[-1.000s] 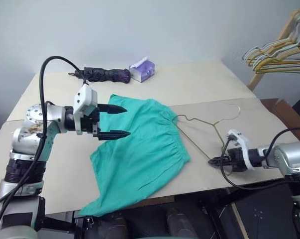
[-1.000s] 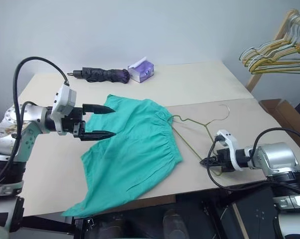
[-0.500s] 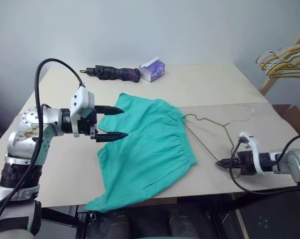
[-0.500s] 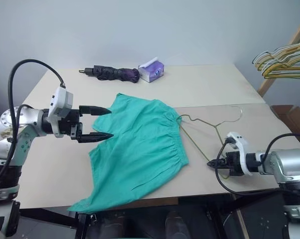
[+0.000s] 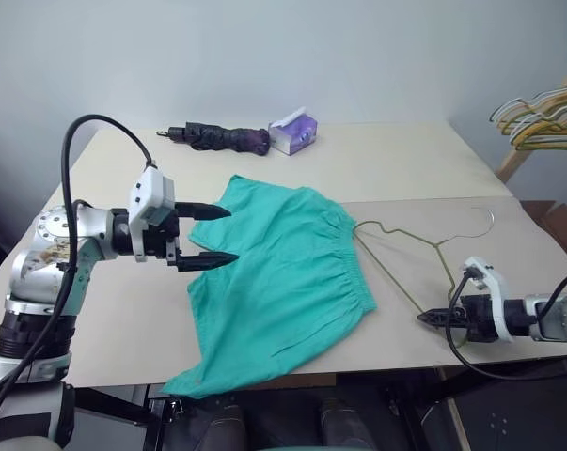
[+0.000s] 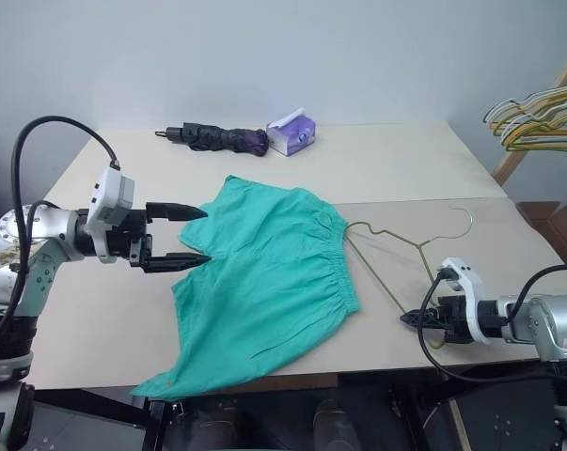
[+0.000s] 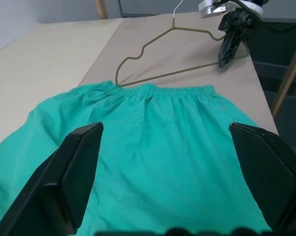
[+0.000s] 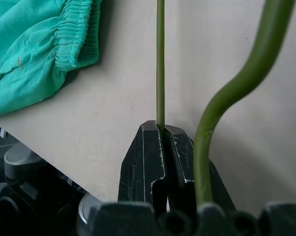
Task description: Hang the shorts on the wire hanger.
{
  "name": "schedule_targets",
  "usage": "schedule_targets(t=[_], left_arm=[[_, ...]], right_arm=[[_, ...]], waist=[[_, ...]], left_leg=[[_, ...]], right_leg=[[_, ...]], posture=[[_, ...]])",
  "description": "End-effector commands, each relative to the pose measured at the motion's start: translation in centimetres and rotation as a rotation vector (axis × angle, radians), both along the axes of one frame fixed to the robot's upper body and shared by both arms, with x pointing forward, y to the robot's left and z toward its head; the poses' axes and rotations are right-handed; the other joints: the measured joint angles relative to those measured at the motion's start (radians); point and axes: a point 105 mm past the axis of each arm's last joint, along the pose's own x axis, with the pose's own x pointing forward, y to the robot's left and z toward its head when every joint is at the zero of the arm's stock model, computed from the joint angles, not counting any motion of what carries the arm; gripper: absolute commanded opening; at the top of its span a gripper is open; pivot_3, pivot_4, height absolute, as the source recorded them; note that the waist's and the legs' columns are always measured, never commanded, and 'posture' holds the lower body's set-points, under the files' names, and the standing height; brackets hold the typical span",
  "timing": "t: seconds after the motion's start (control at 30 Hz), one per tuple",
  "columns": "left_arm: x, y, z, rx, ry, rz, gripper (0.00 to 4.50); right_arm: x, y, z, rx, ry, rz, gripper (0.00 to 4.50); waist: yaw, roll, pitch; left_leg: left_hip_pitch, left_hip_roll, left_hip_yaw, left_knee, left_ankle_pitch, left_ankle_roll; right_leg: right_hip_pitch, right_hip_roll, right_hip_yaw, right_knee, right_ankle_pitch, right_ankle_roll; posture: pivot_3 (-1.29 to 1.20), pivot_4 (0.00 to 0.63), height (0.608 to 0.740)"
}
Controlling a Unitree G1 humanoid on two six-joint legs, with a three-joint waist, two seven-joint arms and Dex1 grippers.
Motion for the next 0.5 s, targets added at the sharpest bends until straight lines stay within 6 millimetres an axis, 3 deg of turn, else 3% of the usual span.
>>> schedule_targets(t=[0.03,0.2,0.5], left_arm=[[-0.5,-0.1,1.6,-0.024,-0.058,-0.039,4.44],[-0.8,0.1,1.7,-0.034,-0.042,-0.051,4.44],[-0.8,-0.3,1.6,-0.033,-0.047,-0.055,4.44]], right_arm=[[0.2,-0.5,1.0,0.012,-0.032,-0.023,0.0],[-0.8,-1.0,1.0,0.006,-0.009,-0.025,0.0],[0.1,0.7,1.8,0.066,-0.028,0.037,0.0]], waist=[[0.001,0.0,0.0],[0.011,0.0,0.0],[0.01,0.0,0.0]], left_leg=[[0.0,0.0,0.0,0.0,0.0,0.0],[0.0,0.0,0.0,0.0,0.0,0.0],[0.0,0.0,0.0,0.0,0.0,0.0]], right_leg=[[0.0,0.0,0.0,0.0,0.0,0.0],[0.0,0.0,0.0,0.0,0.0,0.0],[0.0,0.0,0.0,-0.001,0.0,0.0]], posture=[[-0.05,0.044,0.74],[-0.04,0.05,0.74],[-0.05,0.052,0.74]])
